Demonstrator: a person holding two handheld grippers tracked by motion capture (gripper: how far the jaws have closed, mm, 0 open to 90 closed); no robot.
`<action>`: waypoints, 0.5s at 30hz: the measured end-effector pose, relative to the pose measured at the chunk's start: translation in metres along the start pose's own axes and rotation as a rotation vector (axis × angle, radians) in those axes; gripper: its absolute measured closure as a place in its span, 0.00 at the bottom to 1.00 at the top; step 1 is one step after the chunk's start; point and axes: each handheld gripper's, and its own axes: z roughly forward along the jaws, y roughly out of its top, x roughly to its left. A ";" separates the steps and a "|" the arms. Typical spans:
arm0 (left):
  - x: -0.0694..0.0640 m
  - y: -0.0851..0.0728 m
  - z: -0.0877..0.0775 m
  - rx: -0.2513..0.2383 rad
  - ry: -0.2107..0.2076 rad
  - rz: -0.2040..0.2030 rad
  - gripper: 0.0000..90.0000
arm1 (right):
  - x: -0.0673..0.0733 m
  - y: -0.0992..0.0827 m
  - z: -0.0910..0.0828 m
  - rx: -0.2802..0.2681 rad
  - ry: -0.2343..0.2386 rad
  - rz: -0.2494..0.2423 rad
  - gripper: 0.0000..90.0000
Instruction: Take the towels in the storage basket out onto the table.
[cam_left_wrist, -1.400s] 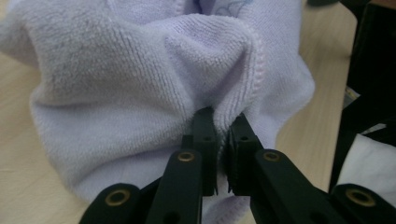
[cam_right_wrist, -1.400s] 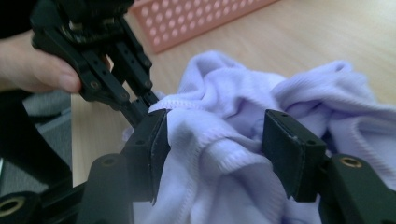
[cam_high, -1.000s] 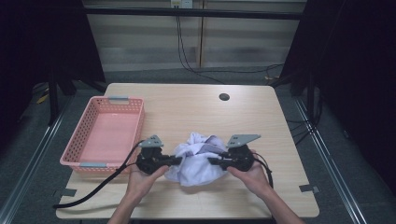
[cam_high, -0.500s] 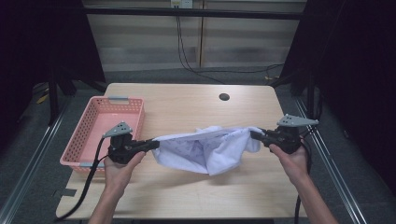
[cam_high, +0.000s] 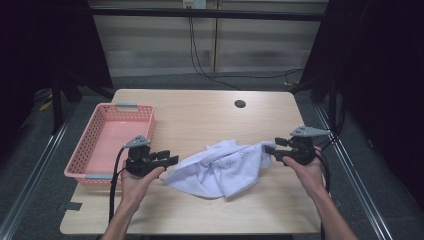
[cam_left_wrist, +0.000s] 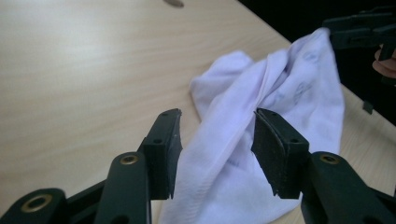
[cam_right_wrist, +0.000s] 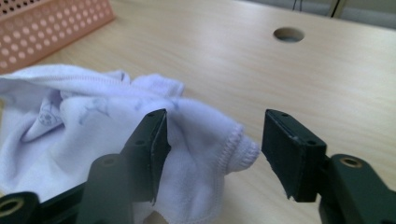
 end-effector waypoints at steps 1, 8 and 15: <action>0.000 0.000 0.000 0.000 0.000 0.000 0.57 | 0.000 0.000 0.000 0.000 0.000 0.000 0.45; -0.027 -0.011 0.041 0.098 -0.145 0.080 0.77 | 0.030 0.000 -0.009 -0.018 0.127 -0.053 0.58; -0.024 -0.016 0.085 0.160 -0.129 0.106 0.55 | 0.061 -0.011 0.044 0.092 0.228 -0.115 0.44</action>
